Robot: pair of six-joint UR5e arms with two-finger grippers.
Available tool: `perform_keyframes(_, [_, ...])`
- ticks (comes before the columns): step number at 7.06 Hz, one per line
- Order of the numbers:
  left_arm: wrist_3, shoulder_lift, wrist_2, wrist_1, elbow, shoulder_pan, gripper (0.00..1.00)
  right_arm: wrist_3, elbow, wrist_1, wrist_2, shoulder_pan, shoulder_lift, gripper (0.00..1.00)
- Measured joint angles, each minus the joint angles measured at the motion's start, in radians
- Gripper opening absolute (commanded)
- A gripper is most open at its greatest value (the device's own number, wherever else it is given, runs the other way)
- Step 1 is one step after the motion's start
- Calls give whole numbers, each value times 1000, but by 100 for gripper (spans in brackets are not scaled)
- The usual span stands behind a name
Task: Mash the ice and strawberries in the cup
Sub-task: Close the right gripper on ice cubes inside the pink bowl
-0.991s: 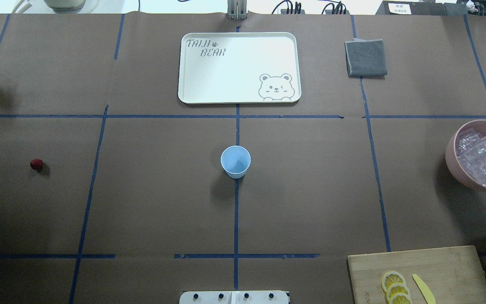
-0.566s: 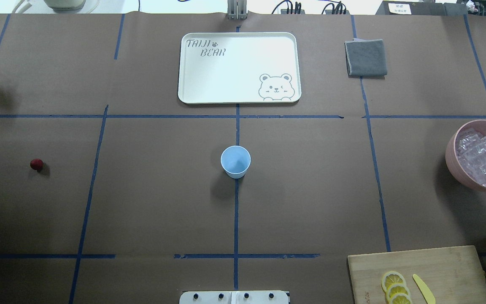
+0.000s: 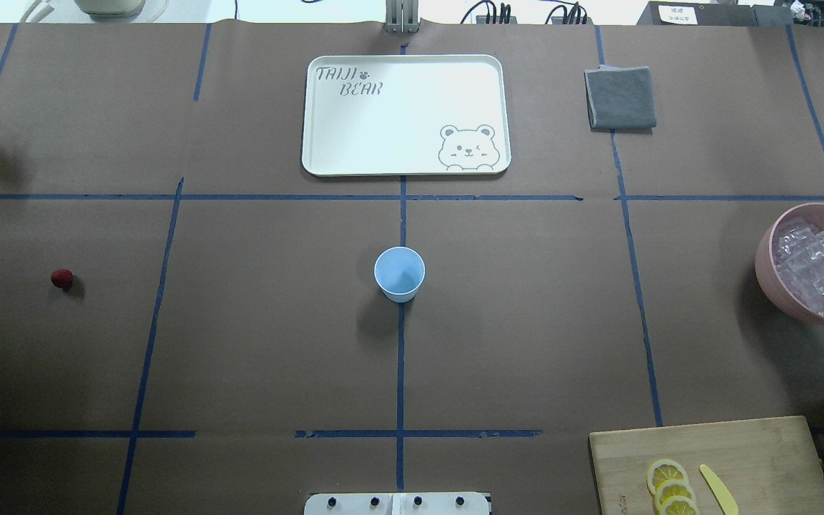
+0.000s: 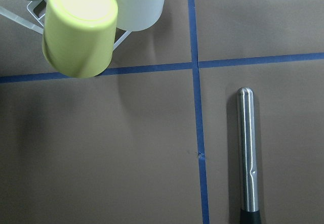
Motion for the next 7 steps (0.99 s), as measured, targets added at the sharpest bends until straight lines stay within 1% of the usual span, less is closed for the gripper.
perform_keyframes(7, [0, 0, 0, 0, 0, 0, 100, -26, -20, -2, -2, -23, -19, 59])
